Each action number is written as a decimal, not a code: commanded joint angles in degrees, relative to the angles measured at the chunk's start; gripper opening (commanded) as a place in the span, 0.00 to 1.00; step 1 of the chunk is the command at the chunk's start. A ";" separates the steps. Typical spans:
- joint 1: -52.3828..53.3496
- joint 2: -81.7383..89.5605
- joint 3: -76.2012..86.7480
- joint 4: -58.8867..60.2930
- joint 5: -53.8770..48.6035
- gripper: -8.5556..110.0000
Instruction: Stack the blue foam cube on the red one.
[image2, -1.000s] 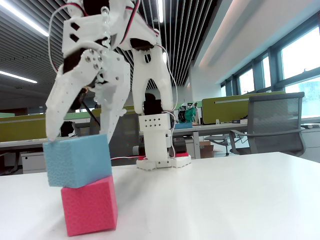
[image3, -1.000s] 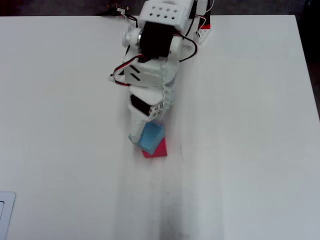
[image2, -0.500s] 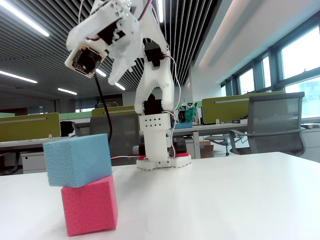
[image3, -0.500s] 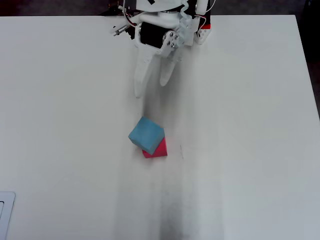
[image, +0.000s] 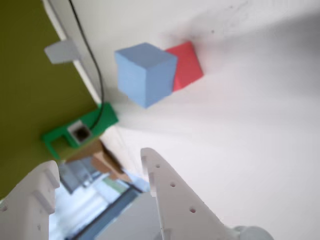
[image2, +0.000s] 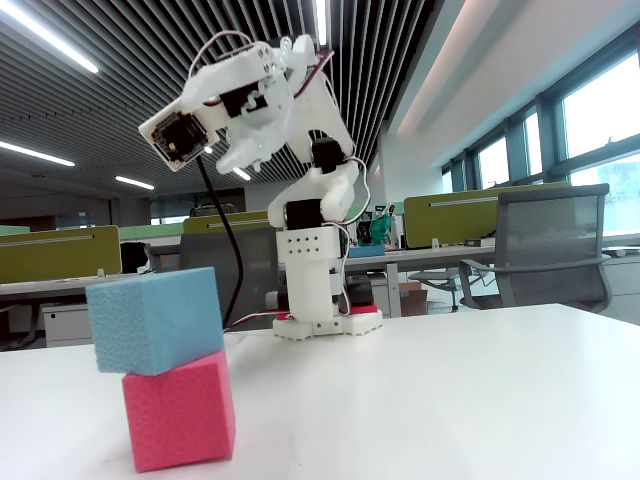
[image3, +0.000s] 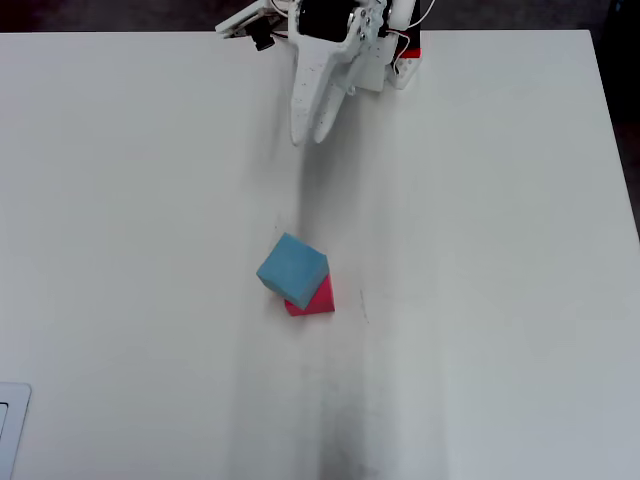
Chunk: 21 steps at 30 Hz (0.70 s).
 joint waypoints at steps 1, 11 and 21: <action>0.53 5.80 6.06 -2.29 -2.29 0.22; 0.44 18.11 24.61 -6.68 -6.94 0.20; 0.00 25.84 34.28 -9.58 -9.14 0.19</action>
